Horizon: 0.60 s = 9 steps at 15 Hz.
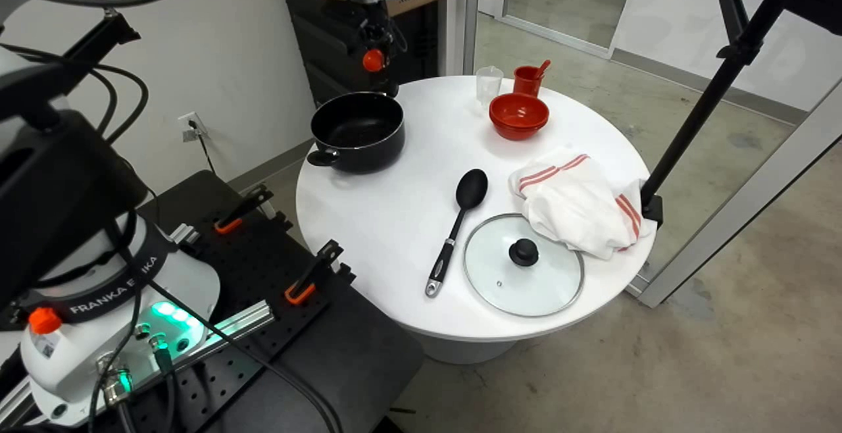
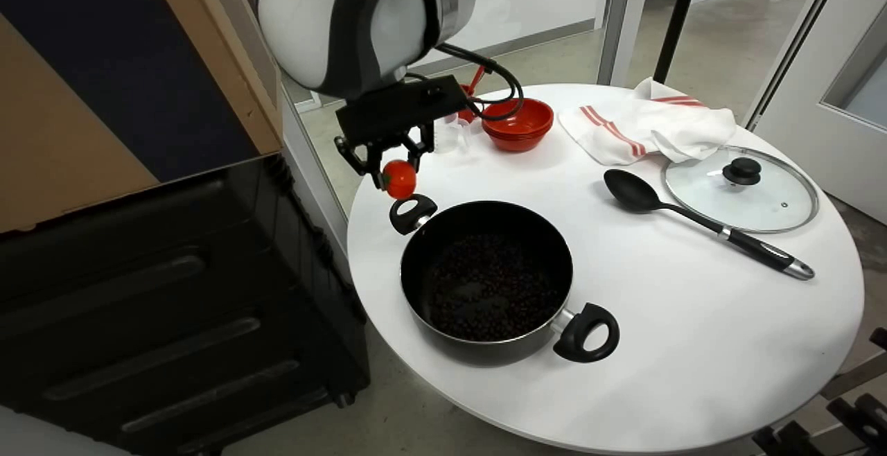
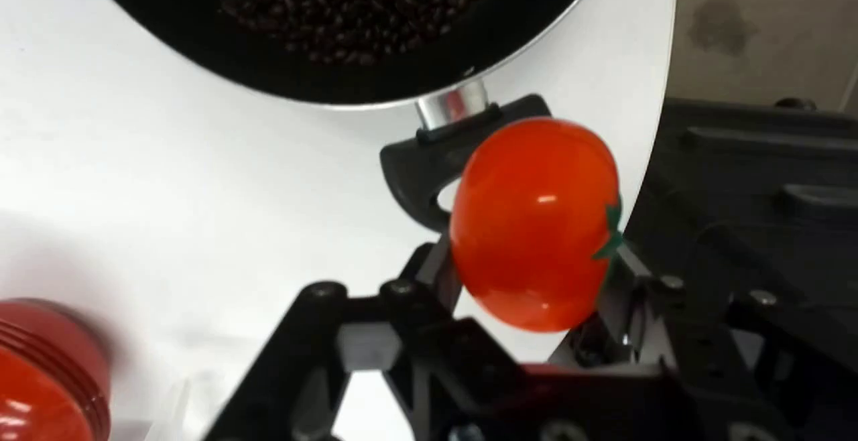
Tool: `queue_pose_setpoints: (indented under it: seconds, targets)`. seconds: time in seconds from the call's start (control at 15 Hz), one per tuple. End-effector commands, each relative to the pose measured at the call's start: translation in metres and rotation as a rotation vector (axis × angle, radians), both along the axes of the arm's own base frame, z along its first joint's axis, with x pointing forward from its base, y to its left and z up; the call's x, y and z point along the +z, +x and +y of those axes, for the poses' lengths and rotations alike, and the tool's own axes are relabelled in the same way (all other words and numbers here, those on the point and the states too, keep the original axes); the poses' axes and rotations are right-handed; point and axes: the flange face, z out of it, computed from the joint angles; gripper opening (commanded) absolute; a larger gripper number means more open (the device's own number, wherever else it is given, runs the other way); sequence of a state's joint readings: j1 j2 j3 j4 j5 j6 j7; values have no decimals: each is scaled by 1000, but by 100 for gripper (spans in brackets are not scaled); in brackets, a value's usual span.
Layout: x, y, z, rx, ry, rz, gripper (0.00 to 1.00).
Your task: Take the tomato out of the pot and put it on the table
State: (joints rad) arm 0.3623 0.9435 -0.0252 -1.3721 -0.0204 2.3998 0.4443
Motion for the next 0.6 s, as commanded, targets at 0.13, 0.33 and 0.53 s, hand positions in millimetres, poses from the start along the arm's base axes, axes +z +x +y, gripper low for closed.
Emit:
queue_pose_setpoints:
  seconds: [0.13, 0.33, 0.53]
  targets:
    - [29, 47, -42, -142, -10, -74, 24]
    - [29, 62, -74, -215, -35, -98, 24]
    - [11, 70, -110, -268, -67, -113, 24]
